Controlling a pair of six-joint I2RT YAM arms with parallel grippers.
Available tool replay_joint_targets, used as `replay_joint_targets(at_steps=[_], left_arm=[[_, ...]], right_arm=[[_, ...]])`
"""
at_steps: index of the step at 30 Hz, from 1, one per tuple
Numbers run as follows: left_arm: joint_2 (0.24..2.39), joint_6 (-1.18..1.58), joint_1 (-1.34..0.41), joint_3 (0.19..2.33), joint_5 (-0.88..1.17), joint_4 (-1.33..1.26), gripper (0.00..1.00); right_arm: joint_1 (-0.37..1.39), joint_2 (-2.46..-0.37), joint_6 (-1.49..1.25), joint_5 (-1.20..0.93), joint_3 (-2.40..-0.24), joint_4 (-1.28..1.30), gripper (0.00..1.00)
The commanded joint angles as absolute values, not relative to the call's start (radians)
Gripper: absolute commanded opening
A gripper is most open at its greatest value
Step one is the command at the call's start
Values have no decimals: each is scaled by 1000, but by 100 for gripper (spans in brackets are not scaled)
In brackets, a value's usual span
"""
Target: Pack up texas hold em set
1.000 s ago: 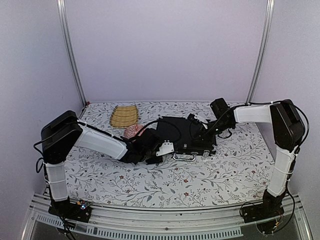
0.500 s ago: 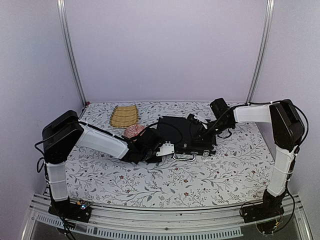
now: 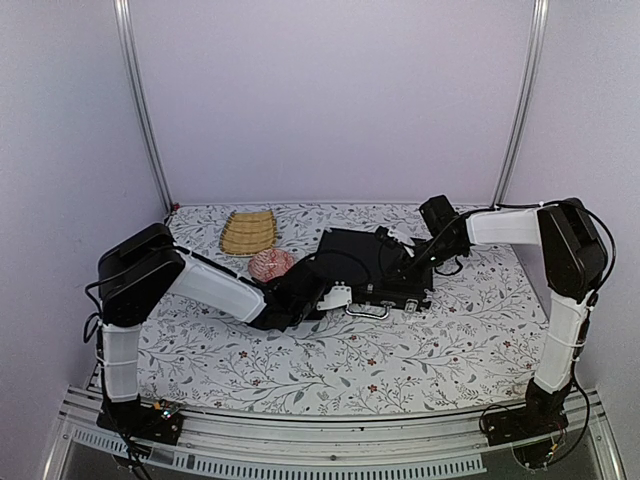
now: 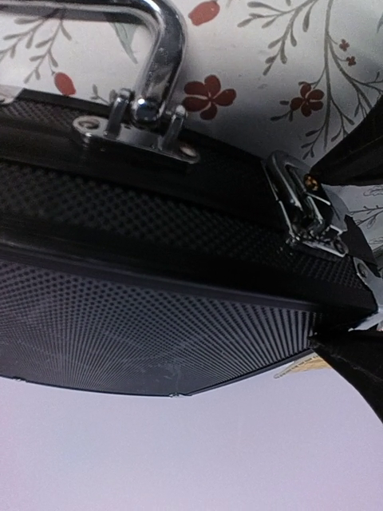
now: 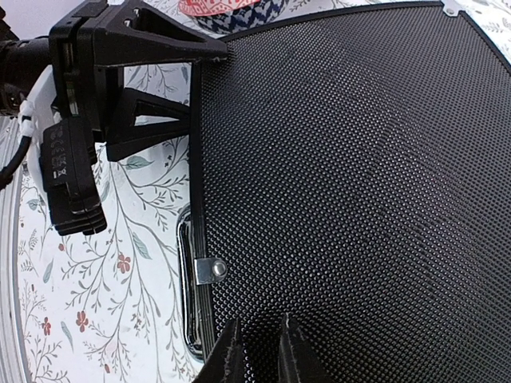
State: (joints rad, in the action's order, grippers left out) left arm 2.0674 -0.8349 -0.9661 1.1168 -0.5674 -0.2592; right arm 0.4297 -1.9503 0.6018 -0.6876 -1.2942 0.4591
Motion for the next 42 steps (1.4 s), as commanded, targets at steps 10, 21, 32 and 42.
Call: replay_joint_targets(at_steps=[10,21,32,42], left_arm=[[1982,-675,-955,1107,-606,-157,68],[1672,-411,-926,1138,-611,24,97],[1541,77,-817,1168,-499,98,97],[1541,152,-805,1155,-446,86,97]], right_arm=[[431,-1942,591,-614,-1284,607,22],[275,-1572,549,-588,-1295,569,60],[210,-1305,229,-181,-1112,210,99],[209,-1282,198,-252,-1070,182,99]])
